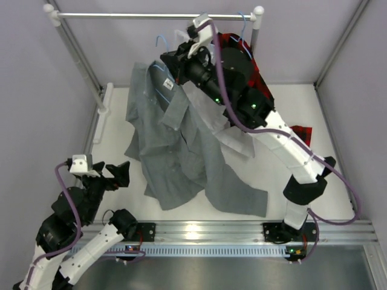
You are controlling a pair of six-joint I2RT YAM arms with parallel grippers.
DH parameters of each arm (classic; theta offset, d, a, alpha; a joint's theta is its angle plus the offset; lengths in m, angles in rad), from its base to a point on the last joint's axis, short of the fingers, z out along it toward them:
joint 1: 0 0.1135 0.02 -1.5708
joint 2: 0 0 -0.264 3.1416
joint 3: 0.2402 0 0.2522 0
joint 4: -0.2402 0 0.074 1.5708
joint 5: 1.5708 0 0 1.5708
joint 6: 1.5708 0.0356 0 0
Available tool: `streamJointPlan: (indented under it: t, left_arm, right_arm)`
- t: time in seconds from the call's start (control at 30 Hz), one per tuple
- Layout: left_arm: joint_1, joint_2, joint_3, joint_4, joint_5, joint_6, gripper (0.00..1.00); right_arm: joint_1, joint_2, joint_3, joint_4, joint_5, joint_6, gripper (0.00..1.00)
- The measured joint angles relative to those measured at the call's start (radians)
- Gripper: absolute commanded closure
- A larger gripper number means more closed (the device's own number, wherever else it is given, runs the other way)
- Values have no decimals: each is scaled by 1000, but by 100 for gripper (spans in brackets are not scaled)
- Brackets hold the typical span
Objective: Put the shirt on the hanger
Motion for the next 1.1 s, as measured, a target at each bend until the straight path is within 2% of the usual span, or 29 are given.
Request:
streamJointPlan:
  t: [0.3,0.4,0.67,0.83,1.1]
  left_arm:
    - [0,-159,-13,6,-6,-26,2]
    - [0,-135,-10,8,6,-26,2]
    - [0,77,-7,45,34,-22,2]
    - [0,65,-75,112,78,-20,2]
    - [0,41,-96,142,114,-18,2]
  right_arm:
    - [-31,223,63,94,103,-77,100]
    - [-54,259,64,139,111,-93,100]
    - [-102,354,149,294,128,-133,100]
    - [-153,381,168,392,116,-127,100]
    - [-225,425,180,483,75,-128,100]
